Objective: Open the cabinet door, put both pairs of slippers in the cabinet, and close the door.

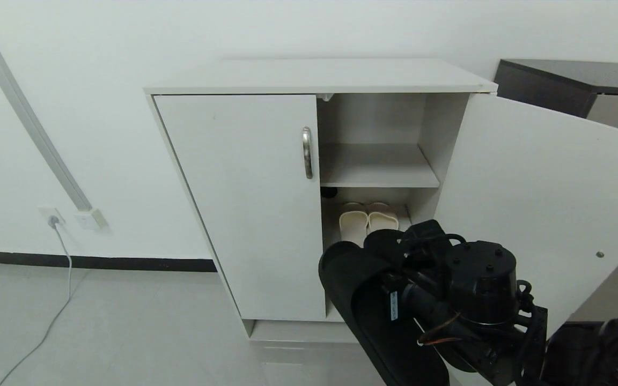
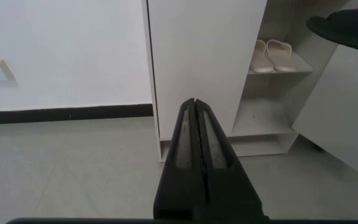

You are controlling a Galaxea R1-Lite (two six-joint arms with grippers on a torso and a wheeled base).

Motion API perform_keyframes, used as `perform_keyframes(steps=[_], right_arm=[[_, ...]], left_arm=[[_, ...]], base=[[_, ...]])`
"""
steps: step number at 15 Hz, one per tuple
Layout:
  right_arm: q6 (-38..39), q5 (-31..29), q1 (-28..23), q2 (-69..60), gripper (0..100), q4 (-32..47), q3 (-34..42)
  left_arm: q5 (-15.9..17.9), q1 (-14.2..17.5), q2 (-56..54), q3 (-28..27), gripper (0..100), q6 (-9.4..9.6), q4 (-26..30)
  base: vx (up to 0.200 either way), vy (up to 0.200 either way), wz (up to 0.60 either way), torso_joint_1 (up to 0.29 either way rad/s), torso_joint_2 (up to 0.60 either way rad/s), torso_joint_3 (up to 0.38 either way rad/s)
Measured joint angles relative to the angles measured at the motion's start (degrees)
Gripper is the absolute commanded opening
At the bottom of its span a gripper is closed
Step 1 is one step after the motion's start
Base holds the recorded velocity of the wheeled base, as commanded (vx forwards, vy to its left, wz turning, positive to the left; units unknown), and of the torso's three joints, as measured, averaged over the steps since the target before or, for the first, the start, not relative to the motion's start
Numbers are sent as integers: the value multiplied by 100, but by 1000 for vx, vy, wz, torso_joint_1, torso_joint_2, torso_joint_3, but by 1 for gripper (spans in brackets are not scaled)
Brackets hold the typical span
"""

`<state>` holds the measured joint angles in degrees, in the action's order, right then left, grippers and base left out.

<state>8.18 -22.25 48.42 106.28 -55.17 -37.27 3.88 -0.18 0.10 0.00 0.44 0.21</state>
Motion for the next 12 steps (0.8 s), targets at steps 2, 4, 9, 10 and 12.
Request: perform_keyframes(steps=[2, 4, 9, 10, 12], right_arm=[[-4, 0, 4, 0, 0, 2, 12], [0, 0, 15, 6, 0, 5, 33], [-2, 5, 59, 22, 0, -27, 65], [-4, 2, 56, 26, 0, -104, 65], [-82, 24, 59, 34, 0, -205, 102]], left_arm=[[0, 5, 0, 0, 0, 0, 0], [0, 5, 0, 0, 0, 0, -2], [0, 0, 0, 0, 0, 0, 0], [0, 0, 0, 0, 0, -1, -2], [0, 5, 0, 0, 0, 0, -2]], base=[[0, 0, 0, -32, 437, 403], [0, 0, 0, -5, 310, 303], [0, 0, 0, 2, 52, 45], [0, 0, 0, 0, 0, 0], [0, 0, -300, -1, 4, 4]])
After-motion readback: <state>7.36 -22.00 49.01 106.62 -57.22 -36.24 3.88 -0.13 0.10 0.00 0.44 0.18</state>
